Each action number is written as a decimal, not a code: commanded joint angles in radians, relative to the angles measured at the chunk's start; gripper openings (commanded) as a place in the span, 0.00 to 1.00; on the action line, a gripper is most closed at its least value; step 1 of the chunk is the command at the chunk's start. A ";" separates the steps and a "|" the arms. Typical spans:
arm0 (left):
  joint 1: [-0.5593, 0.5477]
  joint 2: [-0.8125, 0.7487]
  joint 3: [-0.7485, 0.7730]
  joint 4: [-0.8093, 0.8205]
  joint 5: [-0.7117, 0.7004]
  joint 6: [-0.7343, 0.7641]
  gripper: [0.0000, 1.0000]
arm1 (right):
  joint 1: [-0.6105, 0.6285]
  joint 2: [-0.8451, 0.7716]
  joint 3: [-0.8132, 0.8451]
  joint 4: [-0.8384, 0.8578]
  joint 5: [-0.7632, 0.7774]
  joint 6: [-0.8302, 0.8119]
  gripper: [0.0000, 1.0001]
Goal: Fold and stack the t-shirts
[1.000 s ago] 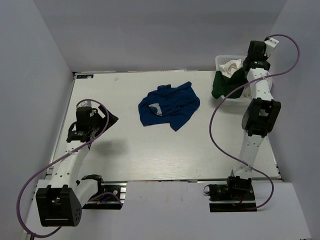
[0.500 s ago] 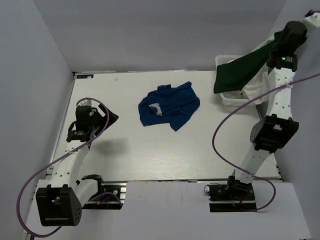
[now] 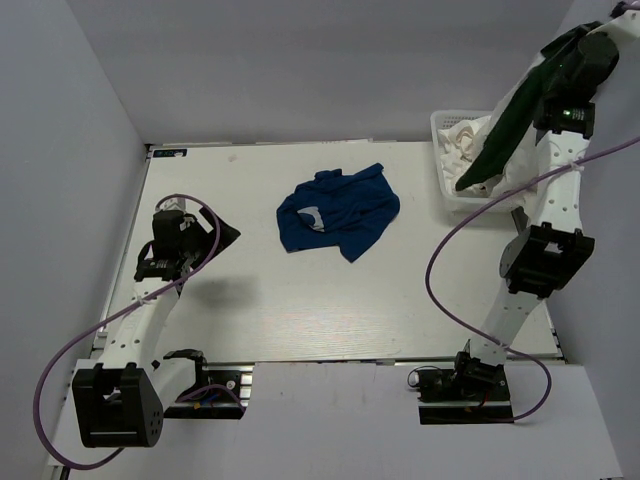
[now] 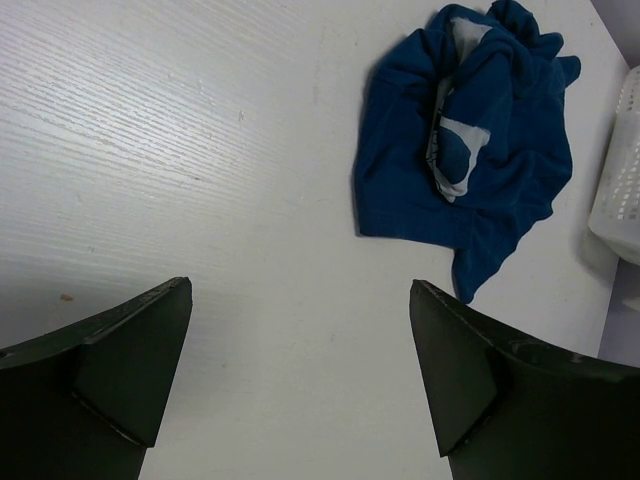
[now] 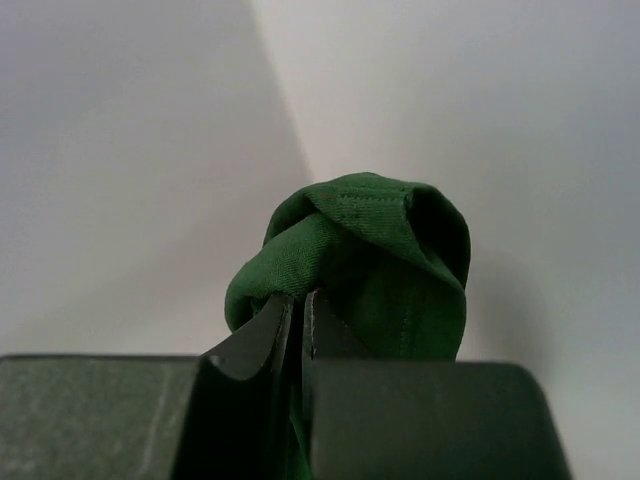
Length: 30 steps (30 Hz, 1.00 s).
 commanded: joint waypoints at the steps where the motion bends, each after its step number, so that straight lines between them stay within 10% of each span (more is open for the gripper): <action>1: -0.004 0.007 0.019 0.014 0.015 0.011 0.99 | 0.013 0.069 -0.034 0.019 -0.183 0.034 0.00; 17: -0.004 0.035 0.038 -0.024 0.005 0.011 0.99 | 0.078 0.230 -0.483 -0.197 -0.062 0.131 0.00; 26: -0.004 0.003 0.038 -0.033 0.076 0.020 0.99 | 0.090 -0.267 -0.691 -0.119 -0.182 -0.045 0.90; 30: -0.004 -0.025 0.038 -0.021 0.101 0.020 0.99 | 0.081 -0.398 -0.856 -0.142 -0.094 -0.136 0.90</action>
